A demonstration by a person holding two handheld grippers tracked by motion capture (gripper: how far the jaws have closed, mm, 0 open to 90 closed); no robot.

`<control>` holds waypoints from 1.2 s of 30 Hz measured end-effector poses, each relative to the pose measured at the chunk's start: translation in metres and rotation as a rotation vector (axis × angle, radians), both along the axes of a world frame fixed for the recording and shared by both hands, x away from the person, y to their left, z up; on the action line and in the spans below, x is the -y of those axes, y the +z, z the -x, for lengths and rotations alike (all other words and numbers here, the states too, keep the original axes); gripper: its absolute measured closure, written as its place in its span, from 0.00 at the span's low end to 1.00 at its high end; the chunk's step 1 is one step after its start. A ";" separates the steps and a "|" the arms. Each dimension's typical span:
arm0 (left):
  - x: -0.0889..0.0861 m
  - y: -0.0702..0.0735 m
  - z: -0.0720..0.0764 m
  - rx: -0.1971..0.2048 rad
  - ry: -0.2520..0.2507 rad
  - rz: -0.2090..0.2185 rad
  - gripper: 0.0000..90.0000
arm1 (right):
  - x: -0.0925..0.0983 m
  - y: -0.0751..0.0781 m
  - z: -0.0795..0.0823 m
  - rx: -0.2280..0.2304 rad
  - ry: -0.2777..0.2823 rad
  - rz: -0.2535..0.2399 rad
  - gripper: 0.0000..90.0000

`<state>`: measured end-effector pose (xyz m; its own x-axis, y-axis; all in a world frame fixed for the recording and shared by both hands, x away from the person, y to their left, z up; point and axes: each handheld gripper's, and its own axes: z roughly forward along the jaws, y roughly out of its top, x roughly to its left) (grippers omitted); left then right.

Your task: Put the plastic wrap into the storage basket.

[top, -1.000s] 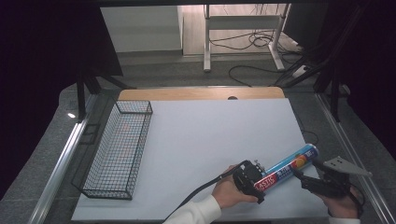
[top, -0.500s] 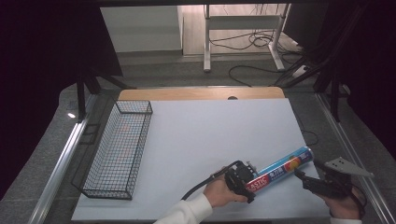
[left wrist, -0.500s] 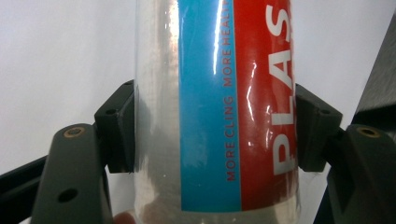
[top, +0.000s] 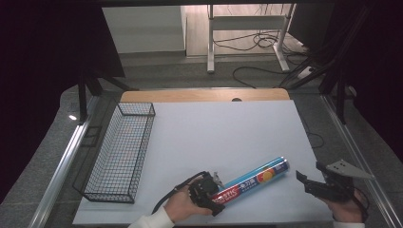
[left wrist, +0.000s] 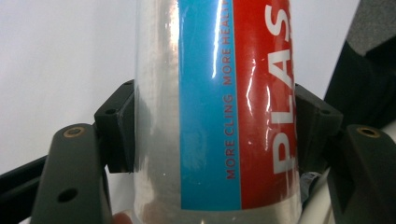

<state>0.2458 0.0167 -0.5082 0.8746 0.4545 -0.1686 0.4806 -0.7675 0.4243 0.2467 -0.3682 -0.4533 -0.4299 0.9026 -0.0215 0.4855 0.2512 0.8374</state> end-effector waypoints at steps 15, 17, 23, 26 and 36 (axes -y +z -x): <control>-0.042 0.005 0.007 0.019 0.063 -0.001 0.25 | -0.001 0.000 -0.002 -0.003 0.002 0.003 0.21; -0.037 0.010 -0.001 0.011 0.086 0.031 0.18 | -0.002 -0.001 -0.003 -0.006 0.001 0.006 0.21; -0.002 0.014 -0.035 -0.013 0.107 0.050 0.14 | -0.004 -0.003 -0.004 -0.009 0.007 0.015 0.21; 0.013 0.015 -0.052 -0.023 0.092 0.034 0.12 | -0.004 -0.003 -0.004 -0.011 0.010 0.015 0.21; 0.047 0.012 -0.086 -0.088 0.058 0.008 0.10 | -0.003 -0.006 -0.005 -0.025 0.009 0.025 0.21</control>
<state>0.3319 -0.0301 -0.4966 0.8283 0.5025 -0.2478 0.5601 -0.7339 0.3842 0.2515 -0.3652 -0.4594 -0.4390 0.8979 -0.0329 0.5037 0.2763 0.8185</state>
